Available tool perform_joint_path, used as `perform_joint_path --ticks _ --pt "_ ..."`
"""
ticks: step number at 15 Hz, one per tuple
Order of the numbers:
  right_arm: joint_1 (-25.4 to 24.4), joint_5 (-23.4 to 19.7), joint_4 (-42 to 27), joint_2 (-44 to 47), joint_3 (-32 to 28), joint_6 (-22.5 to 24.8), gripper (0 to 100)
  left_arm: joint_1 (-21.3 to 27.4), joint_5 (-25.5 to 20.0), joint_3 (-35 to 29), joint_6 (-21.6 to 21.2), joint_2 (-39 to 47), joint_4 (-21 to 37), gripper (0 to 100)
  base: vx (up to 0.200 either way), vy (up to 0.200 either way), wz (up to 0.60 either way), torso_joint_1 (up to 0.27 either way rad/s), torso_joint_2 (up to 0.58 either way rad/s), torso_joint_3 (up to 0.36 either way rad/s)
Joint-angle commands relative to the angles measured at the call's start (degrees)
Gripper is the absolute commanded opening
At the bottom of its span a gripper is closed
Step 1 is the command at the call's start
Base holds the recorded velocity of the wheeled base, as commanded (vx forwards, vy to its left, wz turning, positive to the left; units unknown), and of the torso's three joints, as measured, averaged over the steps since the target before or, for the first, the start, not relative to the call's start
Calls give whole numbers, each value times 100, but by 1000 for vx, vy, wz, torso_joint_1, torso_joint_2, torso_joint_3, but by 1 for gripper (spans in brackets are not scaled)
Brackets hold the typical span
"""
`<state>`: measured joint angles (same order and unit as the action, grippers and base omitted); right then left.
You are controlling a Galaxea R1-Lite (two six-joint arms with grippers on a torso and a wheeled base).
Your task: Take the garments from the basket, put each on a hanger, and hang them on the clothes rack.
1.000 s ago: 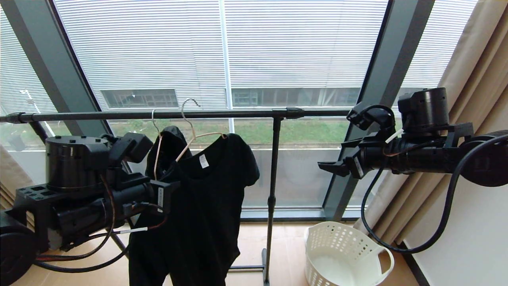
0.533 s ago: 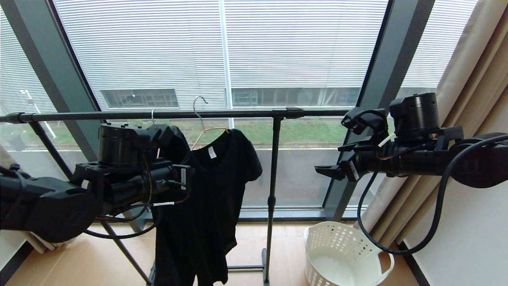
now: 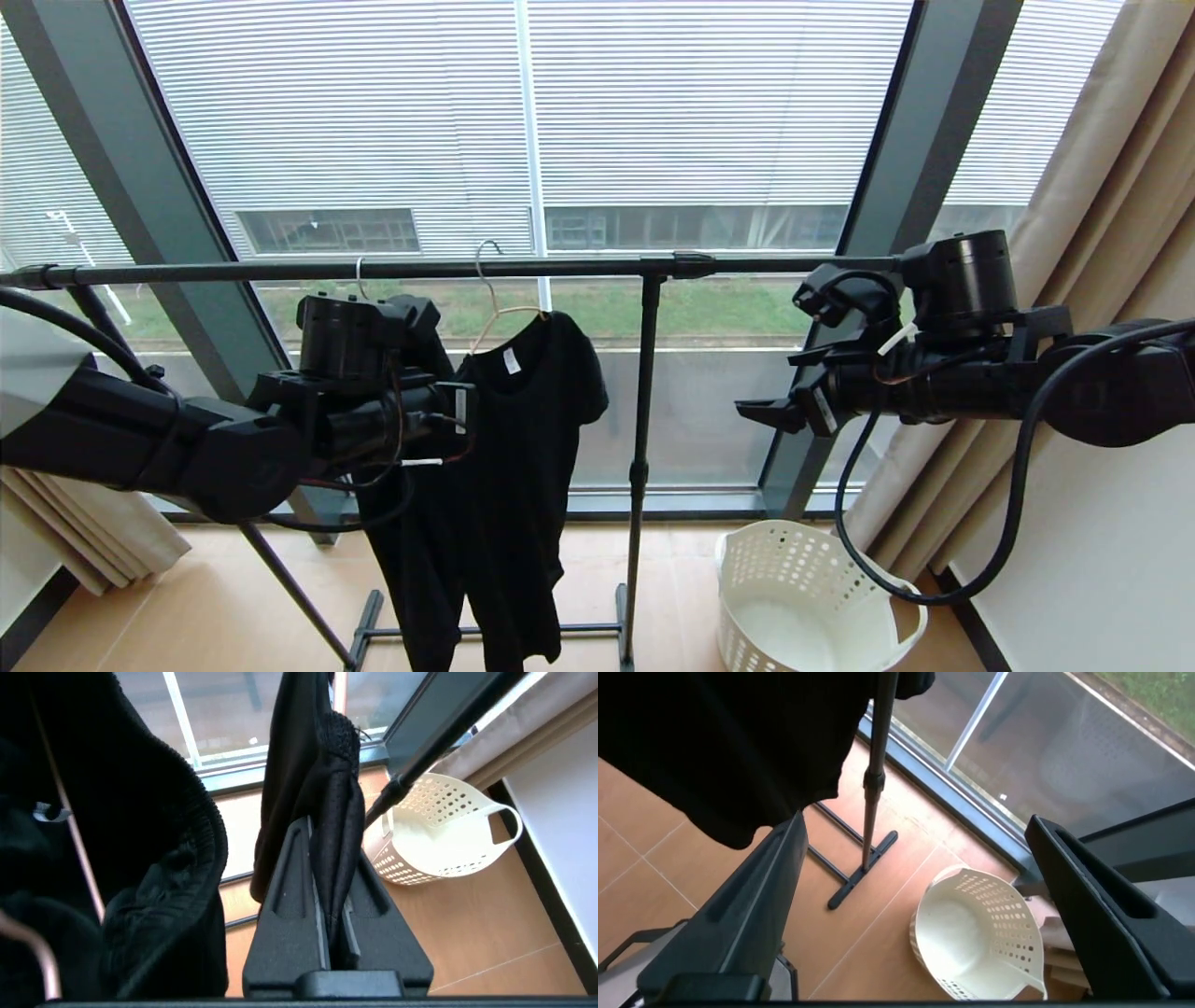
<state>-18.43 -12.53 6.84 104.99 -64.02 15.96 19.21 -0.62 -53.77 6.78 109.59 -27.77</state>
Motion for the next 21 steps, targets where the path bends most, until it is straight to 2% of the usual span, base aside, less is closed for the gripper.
perform_joint_path --ticks 1,6,7,13,14,15,16,18,21 --pt "-2 -4 2 22 13 13 100 -14 1 -81 8 124 0 0 0 0 0 0 0 0" --pt "-11 -4 239 31 118 21 100 -14 1 -63 -1 168 -18 0 0 0 0 0 0 0" --pt "-11 -4 239 31 118 21 100 -14 1 -63 8 168 -18 100 0 0 0 0 0 0" --pt "-11 -4 239 -75 171 21 100 39 27 596 -36 -667 -9 100 0 0 0 0 0 0" --pt "-20 49 248 -391 356 21 100 56 115 868 -36 -1063 0 100 0 0 0 0 0 0" --pt "-20 190 257 -1006 830 4 100 39 150 1229 -27 -1608 0 100 0 0 0 0 0 0" --pt "-20 242 353 -1885 1612 4 100 4 141 1651 -27 -2241 17 100 0 0 0 0 0 0" --pt "-20 269 705 -2940 2606 4 100 -58 141 2266 -36 -2900 26 100 0 0 0 0 0 0" --pt "-29 532 687 -4548 3810 4 100 -49 141 3804 -27 -4368 17 100 0 0 0 0 0 0"
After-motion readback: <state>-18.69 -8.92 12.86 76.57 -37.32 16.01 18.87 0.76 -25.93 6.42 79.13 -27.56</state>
